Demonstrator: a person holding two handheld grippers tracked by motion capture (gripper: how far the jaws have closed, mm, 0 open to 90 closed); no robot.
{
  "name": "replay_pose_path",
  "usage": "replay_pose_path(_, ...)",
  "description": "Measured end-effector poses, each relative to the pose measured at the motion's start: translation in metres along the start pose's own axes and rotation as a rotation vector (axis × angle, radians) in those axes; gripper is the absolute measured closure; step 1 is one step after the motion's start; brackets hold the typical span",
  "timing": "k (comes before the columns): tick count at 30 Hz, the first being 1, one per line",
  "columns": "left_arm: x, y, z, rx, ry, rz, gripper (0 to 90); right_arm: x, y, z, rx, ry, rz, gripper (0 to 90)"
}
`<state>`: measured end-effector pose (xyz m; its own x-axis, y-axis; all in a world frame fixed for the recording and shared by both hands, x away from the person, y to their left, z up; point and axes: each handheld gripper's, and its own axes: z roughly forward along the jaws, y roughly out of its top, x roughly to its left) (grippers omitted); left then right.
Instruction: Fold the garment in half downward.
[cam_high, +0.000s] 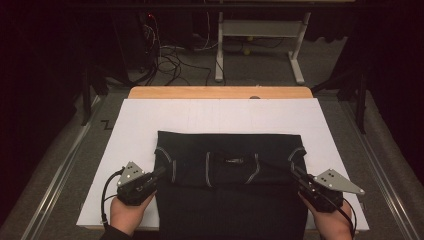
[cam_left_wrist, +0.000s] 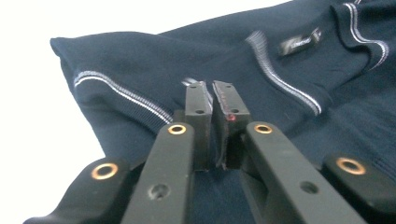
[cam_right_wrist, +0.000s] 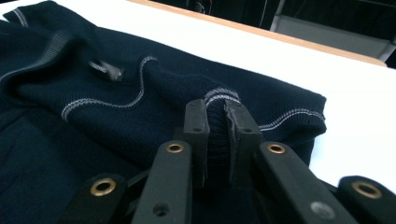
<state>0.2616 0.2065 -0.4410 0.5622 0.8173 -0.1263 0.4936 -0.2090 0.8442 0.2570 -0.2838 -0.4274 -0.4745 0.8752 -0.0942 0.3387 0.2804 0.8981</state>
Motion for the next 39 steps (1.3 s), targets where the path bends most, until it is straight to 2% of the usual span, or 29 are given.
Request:
replay_pose_path(3,-0.002,-0.005,0.006,0.038,0.004,0.012,82.7,0.000,-0.005,-0.001,0.014,-0.001,0.001,81.0)
replay_pose_path(7,0.001,-0.003,0.015,0.047,0.019,0.009,82.3,0.001,-0.011,0.000,0.038,0.000,-0.005,81.1)
replay_pose_path(9,0.003,0.001,0.024,0.060,0.005,-0.007,77.4,0.001,-0.013,0.000,0.046,0.001,-0.009,81.1)
replay_pose_path(12,0.006,0.010,0.042,0.093,0.012,-0.005,66.2,0.001,-0.015,0.001,0.052,0.003,-0.005,81.1)
replay_pose_path(13,0.008,0.013,0.050,0.111,0.011,-0.017,59.2,0.001,-0.015,0.001,0.052,0.003,-0.004,81.2)
replay_pose_path(15,0.010,0.016,0.063,0.140,0.016,-0.040,51.3,0.002,-0.015,0.002,0.055,0.003,-0.008,81.2)
replay_pose_path(16,0.010,0.016,0.069,0.166,0.015,-0.044,48.4,0.002,-0.016,0.002,0.059,0.002,-0.005,81.2)
replay_pose_path(17,0.010,0.016,0.072,0.182,0.016,-0.044,48.2,0.003,-0.016,0.003,0.062,0.003,-0.008,81.2)
replay_pose_path(18,0.009,0.016,0.074,0.199,0.034,-0.029,50.4,0.003,-0.017,0.003,0.063,0.003,-0.008,81.2)
replay_pose_path(19,0.009,0.016,0.074,0.197,0.044,-0.028,59.0,0.003,-0.018,0.003,0.066,0.004,-0.007,81.3)
replay_pose_path(20,0.010,0.016,0.073,0.187,0.029,-0.043,66.7,0.003,-0.018,0.004,0.068,0.005,-0.008,81.3)
replay_pose_path(21,0.010,0.016,0.071,0.172,0.012,-0.056,72.0,0.003,-0.019,0.004,0.070,0.005,-0.004,81.3)
replay_pose_path(22,0.010,0.015,0.068,0.159,0.016,-0.051,73.9,0.002,-0.019,0.004,0.071,0.005,-0.005,81.3)
replay_pose_path(27,-0.001,0.013,0.039,0.070,0.011,-0.021,75.6,0.002,-0.018,0.001,0.056,0.011,0.005,81.4)
replay_pose_path(29,-0.006,0.010,0.027,0.048,0.003,-0.003,75.6,0.003,-0.017,-0.001,0.050,0.010,0.004,81.4)
replay_pose_path(31,-0.010,0.005,0.018,0.045,0.013,0.016,75.6,0.002,-0.018,-0.002,0.049,0.009,0.005,81.4)
replay_pose_path(32,-0.011,0.002,0.014,0.042,-0.002,0.003,75.6,0.001,-0.018,-0.003,0.051,0.007,0.004,81.4)
replay_pose_path(34,-0.017,-0.004,0.008,0.047,-0.012,0.019,75.6,0.000,-0.020,-0.004,0.054,0.006,0.007,81.4)
replay_pose_path(36,-0.021,-0.008,0.006,0.065,-0.013,0.040,75.5,-0.002,-0.022,-0.004,0.062,0.009,0.009,81.4)
replay_pose_path(39,-0.020,-0.013,0.008,0.084,-0.004,0.041,75.4,-0.003,-0.025,-0.003,0.083,0.018,0.011,81.2)
